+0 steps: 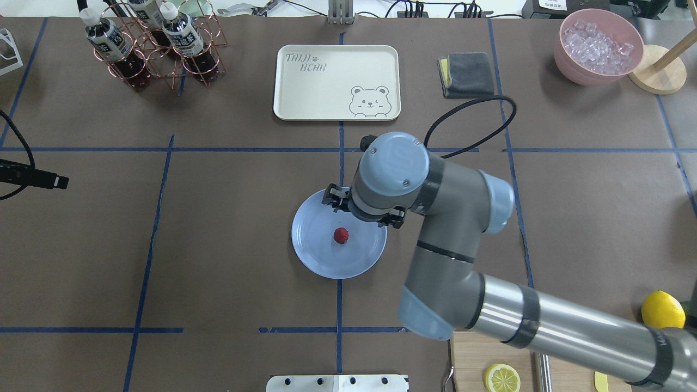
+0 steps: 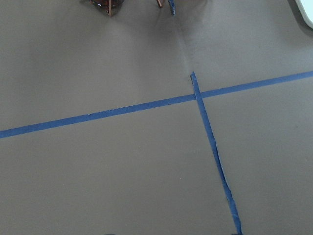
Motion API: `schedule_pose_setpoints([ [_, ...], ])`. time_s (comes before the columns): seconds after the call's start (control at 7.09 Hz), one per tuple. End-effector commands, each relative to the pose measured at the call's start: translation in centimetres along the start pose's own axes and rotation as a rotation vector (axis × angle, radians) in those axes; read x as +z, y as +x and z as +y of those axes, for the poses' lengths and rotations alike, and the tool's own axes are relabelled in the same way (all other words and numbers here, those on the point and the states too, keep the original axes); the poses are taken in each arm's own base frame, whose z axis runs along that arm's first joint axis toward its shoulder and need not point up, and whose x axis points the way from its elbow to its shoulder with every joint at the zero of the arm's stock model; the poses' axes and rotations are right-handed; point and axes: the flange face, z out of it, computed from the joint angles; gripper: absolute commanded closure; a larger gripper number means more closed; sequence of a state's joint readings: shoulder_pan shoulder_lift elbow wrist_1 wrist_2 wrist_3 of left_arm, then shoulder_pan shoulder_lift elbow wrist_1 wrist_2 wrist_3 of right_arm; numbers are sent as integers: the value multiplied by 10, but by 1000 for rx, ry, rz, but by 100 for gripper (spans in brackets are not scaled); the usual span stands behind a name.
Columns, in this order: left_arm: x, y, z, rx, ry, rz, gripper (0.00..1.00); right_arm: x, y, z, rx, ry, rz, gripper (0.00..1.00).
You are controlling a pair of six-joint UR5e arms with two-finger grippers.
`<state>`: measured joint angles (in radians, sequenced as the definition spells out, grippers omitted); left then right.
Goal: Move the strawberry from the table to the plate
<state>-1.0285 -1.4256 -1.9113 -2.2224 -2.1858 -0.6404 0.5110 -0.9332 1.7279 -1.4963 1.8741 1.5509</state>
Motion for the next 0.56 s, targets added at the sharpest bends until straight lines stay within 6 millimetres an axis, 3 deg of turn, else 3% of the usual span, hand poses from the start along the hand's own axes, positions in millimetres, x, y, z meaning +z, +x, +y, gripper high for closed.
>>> schedule_pose_setpoints([
  [0.0, -21, -40, 13, 108, 8, -40, 16, -94, 103, -60, -92, -24, -11, 0],
  [0.14, -45, -71, 16, 143, 16, -27, 9, -117, 159, -88, -142, -10, 22, 0],
  [0.28, -81, -119, 11, 210, 80, -89, 1, -136, 236, -112, -215, 3, 71, 0],
  [0.42, -88, -160, 11, 221, 60, -137, 1, -152, 311, -135, -321, -13, 112, 0],
])
